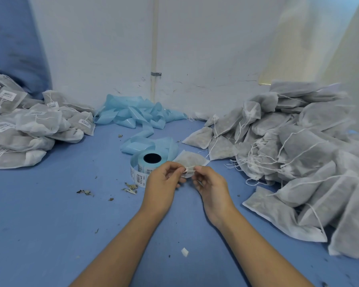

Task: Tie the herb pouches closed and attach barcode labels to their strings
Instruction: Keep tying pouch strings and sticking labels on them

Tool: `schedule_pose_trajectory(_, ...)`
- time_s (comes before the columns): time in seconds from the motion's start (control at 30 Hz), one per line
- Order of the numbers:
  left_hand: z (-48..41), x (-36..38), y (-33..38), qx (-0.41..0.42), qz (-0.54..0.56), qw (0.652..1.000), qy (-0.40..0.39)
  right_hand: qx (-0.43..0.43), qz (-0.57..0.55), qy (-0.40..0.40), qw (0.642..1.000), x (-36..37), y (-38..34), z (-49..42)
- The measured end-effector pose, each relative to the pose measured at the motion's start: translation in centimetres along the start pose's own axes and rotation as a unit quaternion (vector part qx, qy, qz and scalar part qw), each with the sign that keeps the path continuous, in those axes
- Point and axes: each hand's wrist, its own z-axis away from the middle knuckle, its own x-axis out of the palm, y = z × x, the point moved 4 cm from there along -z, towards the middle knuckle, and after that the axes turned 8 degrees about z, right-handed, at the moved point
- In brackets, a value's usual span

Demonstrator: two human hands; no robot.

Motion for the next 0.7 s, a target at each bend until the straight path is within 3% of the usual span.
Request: schedule_pose_trajectory(0.7, 0.3, -0.2, 0.3, 0.014, 0.015, 0.999, 0.029, 0.055, 0.04, -0.17, 0.983, 1.1, 0.2, 0.3)
